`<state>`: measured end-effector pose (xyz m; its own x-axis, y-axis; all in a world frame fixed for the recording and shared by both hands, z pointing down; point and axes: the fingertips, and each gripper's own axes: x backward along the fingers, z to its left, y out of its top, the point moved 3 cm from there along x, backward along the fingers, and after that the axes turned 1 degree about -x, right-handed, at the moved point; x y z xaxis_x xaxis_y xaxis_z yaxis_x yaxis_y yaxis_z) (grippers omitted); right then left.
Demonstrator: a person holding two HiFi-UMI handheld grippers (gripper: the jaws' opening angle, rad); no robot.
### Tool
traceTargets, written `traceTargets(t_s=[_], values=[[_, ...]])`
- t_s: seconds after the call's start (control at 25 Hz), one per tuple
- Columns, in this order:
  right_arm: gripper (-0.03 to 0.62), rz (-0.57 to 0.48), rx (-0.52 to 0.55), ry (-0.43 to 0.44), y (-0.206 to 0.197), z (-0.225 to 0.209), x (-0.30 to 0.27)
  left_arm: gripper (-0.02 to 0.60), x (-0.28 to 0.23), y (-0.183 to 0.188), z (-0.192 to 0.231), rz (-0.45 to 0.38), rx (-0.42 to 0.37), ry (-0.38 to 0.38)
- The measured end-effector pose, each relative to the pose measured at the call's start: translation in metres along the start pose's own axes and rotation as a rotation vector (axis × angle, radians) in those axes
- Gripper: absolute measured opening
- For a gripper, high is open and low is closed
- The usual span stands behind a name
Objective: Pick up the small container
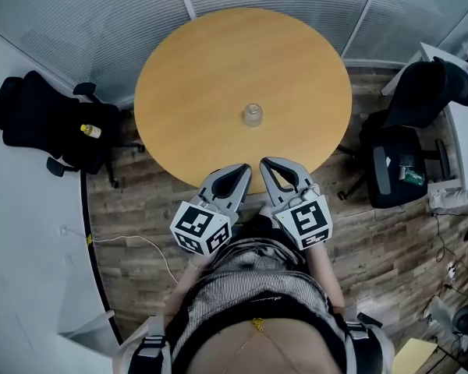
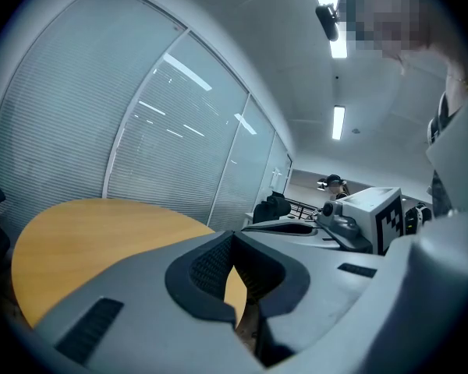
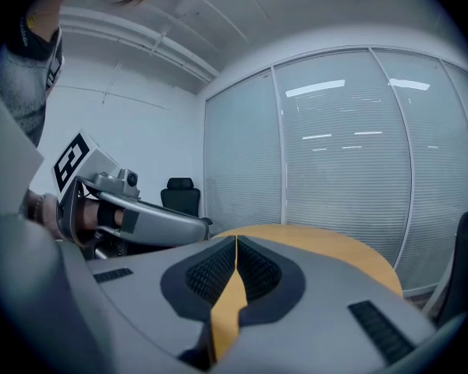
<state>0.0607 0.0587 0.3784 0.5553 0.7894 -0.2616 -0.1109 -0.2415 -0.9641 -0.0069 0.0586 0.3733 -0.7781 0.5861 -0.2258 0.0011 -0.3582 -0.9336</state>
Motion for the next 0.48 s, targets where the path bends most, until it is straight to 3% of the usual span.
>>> traceTargets(t_s=[0.48], values=[[0.021,0.004,0.051,0.03,0.001,-0.012,-0.015,0.004,-0.004,0.012,0.018,-0.058,0.003,0.023]])
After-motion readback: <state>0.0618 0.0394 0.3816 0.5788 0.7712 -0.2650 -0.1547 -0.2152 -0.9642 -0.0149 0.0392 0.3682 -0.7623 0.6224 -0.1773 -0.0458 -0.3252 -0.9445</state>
